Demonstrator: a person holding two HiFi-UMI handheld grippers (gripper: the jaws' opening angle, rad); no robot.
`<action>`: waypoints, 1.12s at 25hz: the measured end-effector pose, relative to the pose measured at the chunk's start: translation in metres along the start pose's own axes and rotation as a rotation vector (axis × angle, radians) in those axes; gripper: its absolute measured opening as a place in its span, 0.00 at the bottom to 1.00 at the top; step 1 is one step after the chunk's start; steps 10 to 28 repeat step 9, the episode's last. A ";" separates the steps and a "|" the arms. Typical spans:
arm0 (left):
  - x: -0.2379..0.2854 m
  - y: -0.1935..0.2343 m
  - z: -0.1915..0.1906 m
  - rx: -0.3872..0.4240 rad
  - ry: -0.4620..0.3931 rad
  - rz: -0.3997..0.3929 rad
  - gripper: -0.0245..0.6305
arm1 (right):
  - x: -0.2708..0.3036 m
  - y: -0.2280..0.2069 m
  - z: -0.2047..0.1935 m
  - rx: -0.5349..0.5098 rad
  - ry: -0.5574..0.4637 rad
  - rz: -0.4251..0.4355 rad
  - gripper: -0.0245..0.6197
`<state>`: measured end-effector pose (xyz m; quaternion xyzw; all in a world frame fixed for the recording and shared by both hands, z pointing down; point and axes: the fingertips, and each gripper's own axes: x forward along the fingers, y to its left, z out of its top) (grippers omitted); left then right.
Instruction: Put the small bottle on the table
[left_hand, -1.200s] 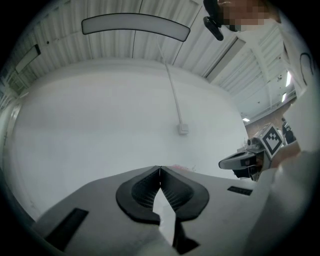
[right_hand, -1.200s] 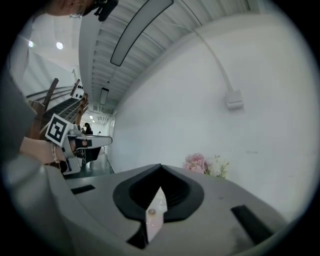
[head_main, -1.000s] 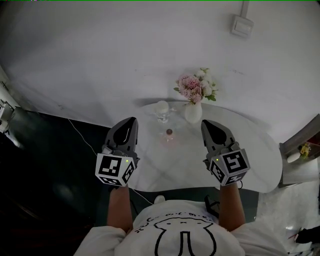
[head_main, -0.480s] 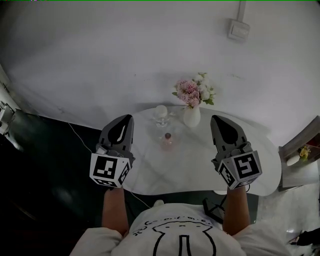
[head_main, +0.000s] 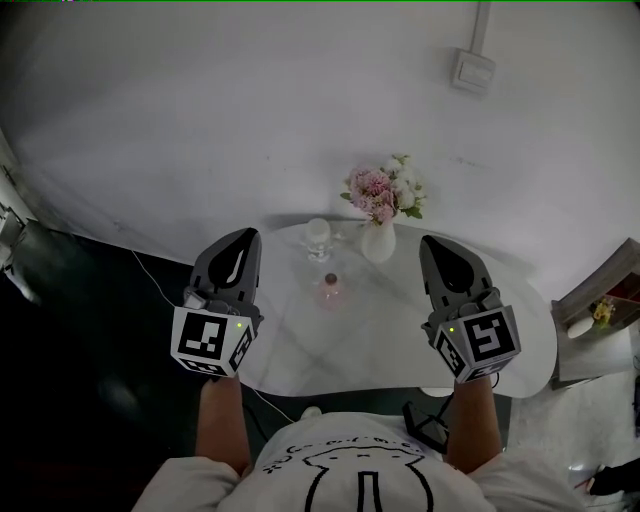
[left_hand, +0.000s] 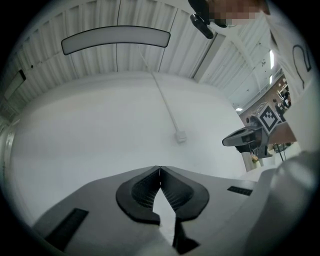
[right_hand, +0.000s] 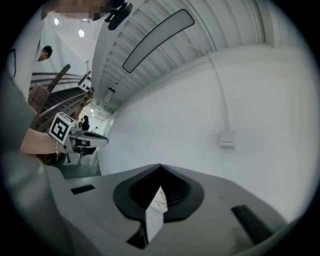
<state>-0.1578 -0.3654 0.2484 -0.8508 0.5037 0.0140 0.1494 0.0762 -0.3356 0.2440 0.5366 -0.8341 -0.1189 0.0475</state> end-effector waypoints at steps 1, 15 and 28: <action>0.001 0.000 0.000 0.005 0.004 -0.003 0.04 | 0.000 0.000 -0.001 0.001 0.002 0.000 0.03; 0.009 -0.001 -0.003 0.015 0.018 -0.017 0.04 | 0.004 -0.003 -0.006 -0.002 0.014 0.000 0.03; 0.009 -0.001 -0.003 0.015 0.018 -0.017 0.04 | 0.004 -0.003 -0.006 -0.002 0.014 0.000 0.03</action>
